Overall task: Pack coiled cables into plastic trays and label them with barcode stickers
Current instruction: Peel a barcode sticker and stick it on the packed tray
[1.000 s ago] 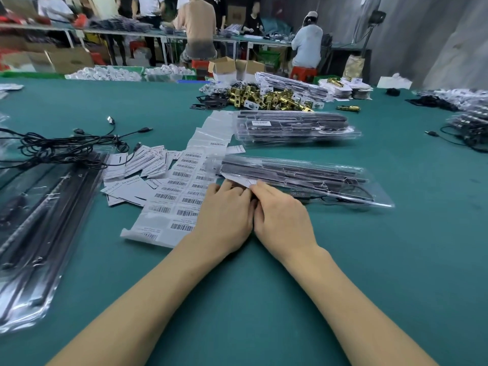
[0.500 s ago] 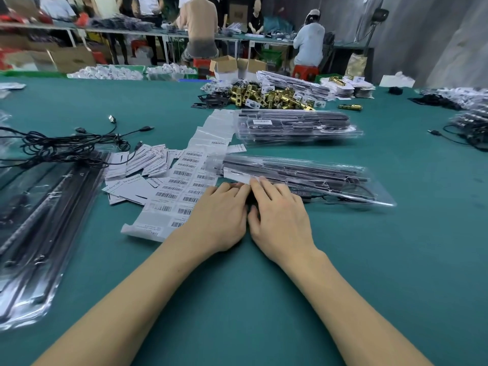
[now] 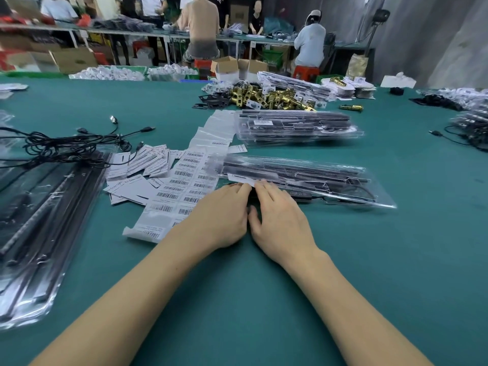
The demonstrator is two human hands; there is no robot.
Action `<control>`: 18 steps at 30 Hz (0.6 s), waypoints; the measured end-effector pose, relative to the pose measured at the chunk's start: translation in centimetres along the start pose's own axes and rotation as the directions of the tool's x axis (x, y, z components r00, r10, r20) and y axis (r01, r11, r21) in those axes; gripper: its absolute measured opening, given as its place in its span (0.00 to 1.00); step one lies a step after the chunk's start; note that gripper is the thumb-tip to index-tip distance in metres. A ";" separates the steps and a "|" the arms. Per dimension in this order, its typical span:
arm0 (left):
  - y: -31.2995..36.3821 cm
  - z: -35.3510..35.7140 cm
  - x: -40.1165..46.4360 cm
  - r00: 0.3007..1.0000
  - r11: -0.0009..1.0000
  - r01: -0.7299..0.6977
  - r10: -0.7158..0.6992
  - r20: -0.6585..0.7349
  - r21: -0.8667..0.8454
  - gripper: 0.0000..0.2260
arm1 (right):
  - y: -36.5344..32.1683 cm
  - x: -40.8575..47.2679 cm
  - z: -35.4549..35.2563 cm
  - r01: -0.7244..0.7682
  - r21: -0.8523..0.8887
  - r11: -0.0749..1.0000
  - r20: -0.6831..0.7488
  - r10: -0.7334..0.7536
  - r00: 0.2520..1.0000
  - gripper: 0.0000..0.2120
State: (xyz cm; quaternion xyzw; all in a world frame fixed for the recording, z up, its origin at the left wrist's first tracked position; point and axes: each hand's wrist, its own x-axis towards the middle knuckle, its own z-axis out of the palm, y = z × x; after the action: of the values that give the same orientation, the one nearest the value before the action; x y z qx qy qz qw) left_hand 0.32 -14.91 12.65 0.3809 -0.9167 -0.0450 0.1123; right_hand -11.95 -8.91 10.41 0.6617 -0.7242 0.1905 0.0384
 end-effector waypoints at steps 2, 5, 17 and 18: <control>0.1 -0.3 0.0 1.000 1.000 0.007 -0.007 0.003 -0.014 0.15 | 0.1 0.0 -0.1 0.013 -0.018 1.000 0.014 -0.013 1.000 0.27; 0.2 -0.6 -0.2 1.000 0.998 0.005 -0.005 0.011 0.065 0.16 | 0.2 0.1 0.1 0.044 -0.108 0.993 0.035 -0.041 0.999 0.27; -2.8 -3.4 -0.2 0.917 0.979 -0.083 0.148 0.371 -0.187 0.30 | 0.0 0.3 -0.2 0.052 -0.215 0.975 0.099 -0.031 0.995 0.28; -2.7 -3.2 -0.2 0.920 0.986 -0.096 0.140 0.367 -0.137 0.30 | 0.1 0.3 -0.2 0.055 -0.221 0.974 0.108 -0.032 0.994 0.28</control>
State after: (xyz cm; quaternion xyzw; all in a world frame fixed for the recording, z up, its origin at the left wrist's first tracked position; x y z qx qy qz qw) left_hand 3.12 -16.64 15.25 0.3022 -0.9383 -0.1633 -0.0406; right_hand -12.07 -9.15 10.65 0.6778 -0.7274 0.0721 0.0791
